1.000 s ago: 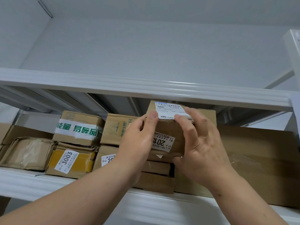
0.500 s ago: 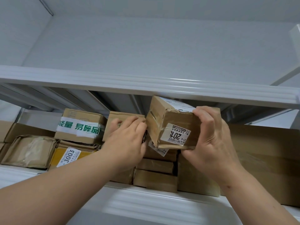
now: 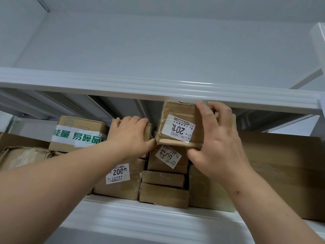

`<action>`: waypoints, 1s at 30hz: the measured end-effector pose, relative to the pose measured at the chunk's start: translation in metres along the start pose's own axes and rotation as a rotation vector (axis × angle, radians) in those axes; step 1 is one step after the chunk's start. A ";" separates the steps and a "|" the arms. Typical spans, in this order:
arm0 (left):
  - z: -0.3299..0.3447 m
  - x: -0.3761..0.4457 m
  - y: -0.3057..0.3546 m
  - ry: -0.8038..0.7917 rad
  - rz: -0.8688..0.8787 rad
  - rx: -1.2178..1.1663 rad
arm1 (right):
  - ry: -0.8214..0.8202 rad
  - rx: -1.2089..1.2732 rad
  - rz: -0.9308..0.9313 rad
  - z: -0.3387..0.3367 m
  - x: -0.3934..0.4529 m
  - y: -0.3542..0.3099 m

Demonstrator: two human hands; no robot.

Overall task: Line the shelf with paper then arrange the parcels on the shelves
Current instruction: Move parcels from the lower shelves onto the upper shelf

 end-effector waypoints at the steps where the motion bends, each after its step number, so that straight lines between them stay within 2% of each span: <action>1: 0.000 0.001 0.000 0.011 0.004 -0.014 | -0.002 -0.005 -0.001 0.002 0.002 -0.003; 6: 0.000 0.001 -0.004 0.053 0.010 -0.055 | -0.073 -0.061 0.039 0.021 0.014 -0.011; 14: 0.002 -0.001 -0.004 0.095 0.001 -0.029 | -0.005 0.028 0.020 0.037 0.012 -0.015; 21: 0.002 -0.002 -0.005 0.101 0.018 -0.042 | -0.007 0.041 0.115 0.045 0.015 -0.013; 24: 0.001 -0.004 -0.005 0.093 0.018 -0.043 | -0.062 0.019 0.133 0.050 0.012 -0.014; 27: 0.000 -0.006 -0.006 0.066 0.020 -0.022 | -0.196 -0.005 0.179 0.059 0.006 -0.011; 30: -0.001 -0.008 -0.006 0.051 0.035 -0.002 | -0.318 -0.061 0.147 0.066 0.002 -0.016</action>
Point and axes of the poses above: each hand's wrist, its own x-axis towards the middle knuckle, its own z-axis out of the palm, y = z × x, the point moved 7 cm from there along x, towards the middle knuckle, and after that the axes turned 8 degrees about -z, right-handed, at the moved point
